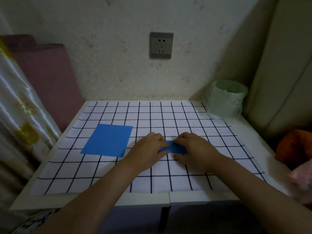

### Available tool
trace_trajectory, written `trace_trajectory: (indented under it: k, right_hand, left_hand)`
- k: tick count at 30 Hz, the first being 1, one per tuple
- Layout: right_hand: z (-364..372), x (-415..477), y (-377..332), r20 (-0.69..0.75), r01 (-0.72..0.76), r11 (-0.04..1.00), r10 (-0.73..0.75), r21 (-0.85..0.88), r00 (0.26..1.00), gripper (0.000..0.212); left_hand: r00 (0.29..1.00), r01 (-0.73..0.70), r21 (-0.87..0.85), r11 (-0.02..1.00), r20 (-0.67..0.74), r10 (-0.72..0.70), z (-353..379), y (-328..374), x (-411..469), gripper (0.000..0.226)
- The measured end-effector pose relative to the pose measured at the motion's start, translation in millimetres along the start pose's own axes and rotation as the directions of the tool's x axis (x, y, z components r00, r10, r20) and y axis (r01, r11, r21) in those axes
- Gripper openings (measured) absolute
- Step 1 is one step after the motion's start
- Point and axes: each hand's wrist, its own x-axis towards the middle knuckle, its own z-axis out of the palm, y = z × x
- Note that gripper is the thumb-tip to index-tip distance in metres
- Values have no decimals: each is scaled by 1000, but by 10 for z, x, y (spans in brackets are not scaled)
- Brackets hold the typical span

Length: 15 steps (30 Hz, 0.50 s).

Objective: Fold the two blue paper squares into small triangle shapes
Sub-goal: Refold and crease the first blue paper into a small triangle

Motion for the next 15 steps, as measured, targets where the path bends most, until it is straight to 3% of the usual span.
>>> trace_trajectory:
  k: [5,9,15]
  right_hand:
    - [-79,14,81,25,96,995,-96,-23,995,42]
    - [-98,50,82,4,207,968,-209,-138,978,32]
    - [-111,86,3,-124,246,943,-278,-226,953,29]
  left_hand:
    - [997,-77,-6,997,-22,76,-51,-107,-22,20]
    - [999,-39,-43,998,-20,38,-19,-108,-42,38]
    - [992,-55,-72,996,-116,47,-27,-78,-7,34]
